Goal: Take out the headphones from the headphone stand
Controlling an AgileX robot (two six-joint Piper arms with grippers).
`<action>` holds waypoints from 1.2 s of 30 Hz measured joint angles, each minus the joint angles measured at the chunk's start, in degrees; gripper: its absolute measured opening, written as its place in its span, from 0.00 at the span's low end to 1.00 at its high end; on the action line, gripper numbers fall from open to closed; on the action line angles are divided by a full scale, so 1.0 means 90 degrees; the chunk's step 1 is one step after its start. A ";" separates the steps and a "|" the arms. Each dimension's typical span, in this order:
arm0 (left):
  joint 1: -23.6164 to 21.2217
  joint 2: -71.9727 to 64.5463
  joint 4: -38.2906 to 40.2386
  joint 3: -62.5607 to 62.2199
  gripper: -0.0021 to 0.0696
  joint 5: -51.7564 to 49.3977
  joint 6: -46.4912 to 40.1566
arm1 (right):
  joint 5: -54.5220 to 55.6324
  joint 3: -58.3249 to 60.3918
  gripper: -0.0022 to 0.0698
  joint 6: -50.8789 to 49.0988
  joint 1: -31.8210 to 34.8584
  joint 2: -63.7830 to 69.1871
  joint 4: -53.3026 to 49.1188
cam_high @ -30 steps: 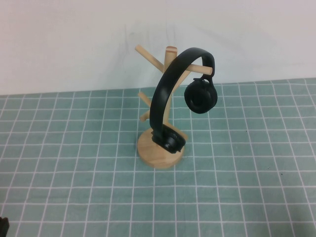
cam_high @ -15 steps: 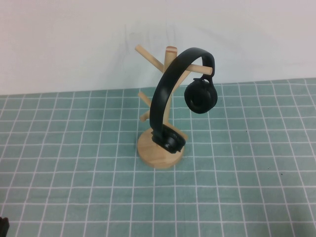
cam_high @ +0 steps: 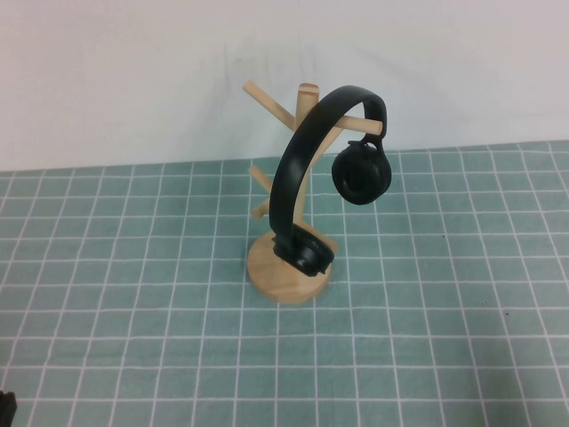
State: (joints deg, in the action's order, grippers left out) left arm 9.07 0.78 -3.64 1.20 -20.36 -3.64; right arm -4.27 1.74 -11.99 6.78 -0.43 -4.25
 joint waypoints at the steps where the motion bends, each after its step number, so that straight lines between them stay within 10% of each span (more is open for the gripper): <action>1: 0.0000 0.0000 0.0000 0.0000 0.02 0.0000 0.0000 | 0.0361 0.0000 0.02 0.0000 0.0000 0.0000 0.0000; 3: 0.0000 0.0000 0.0000 0.0000 0.02 0.0000 0.0000 | 0.2869 -0.0066 0.02 0.0007 -0.0006 -0.0197 -0.0039; 20: 0.0000 0.0000 0.0000 0.0000 0.02 0.0000 0.0000 | 0.5091 -0.0445 0.02 -0.0928 0.0000 -0.0037 0.0097; 36: 0.0000 0.0000 0.0000 0.0000 0.02 0.0000 0.0000 | -0.0854 -0.4682 0.02 -0.3512 0.0000 0.2740 -0.0822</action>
State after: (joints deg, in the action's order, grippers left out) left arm 9.07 0.78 -3.64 1.20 -20.36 -3.64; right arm -11.95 -40.39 -43.60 6.78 24.23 -11.65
